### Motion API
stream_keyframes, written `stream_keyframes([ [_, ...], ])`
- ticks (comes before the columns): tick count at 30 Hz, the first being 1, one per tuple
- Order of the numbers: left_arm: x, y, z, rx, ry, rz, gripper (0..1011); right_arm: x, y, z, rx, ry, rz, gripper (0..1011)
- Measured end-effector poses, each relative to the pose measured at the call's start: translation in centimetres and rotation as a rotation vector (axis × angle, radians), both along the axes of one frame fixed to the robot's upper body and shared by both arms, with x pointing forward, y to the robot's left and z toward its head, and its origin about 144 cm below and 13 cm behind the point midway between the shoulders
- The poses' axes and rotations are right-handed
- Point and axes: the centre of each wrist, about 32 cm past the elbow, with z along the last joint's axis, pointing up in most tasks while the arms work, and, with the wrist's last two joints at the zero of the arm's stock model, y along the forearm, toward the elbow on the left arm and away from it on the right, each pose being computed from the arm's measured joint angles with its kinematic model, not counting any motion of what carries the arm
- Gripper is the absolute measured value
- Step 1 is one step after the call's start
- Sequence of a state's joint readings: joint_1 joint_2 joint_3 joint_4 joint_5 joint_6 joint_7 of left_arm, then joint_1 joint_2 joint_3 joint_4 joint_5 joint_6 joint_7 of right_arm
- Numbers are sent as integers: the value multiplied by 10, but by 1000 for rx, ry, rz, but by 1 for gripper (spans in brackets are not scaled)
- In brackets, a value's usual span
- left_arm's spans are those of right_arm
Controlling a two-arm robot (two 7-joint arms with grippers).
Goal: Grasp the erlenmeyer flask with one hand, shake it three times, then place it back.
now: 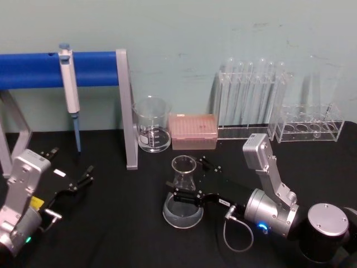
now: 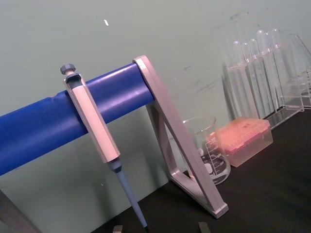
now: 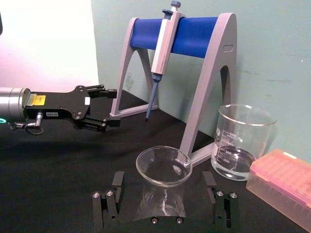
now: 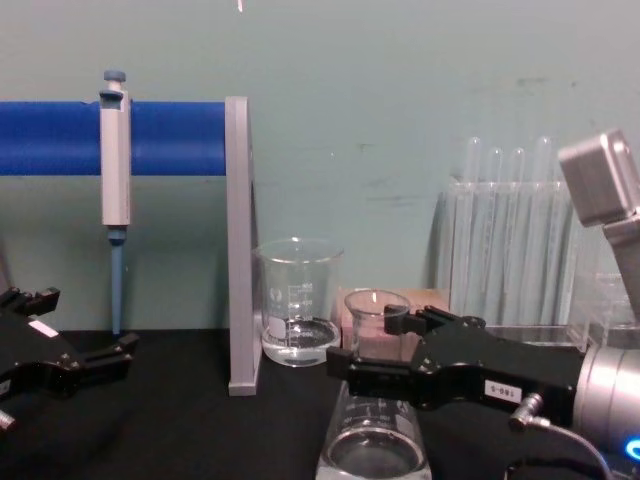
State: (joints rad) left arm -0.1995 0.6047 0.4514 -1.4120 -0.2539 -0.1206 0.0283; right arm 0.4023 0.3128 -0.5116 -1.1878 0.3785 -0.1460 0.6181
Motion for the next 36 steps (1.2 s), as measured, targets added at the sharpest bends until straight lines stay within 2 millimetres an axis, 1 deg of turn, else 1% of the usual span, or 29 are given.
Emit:
stream_keyframes([
  [24, 0, 0, 0, 0, 0, 0, 1001, 0, -2, 2, -1, -3, 13, 1000],
  [30, 0, 0, 0, 0, 0, 0, 1001, -4, -8, 6, -1, -9, 20, 1000],
  [36, 0, 0, 0, 0, 0, 0, 1001, -12, -19, 11, -5, -4, 20, 1000],
])
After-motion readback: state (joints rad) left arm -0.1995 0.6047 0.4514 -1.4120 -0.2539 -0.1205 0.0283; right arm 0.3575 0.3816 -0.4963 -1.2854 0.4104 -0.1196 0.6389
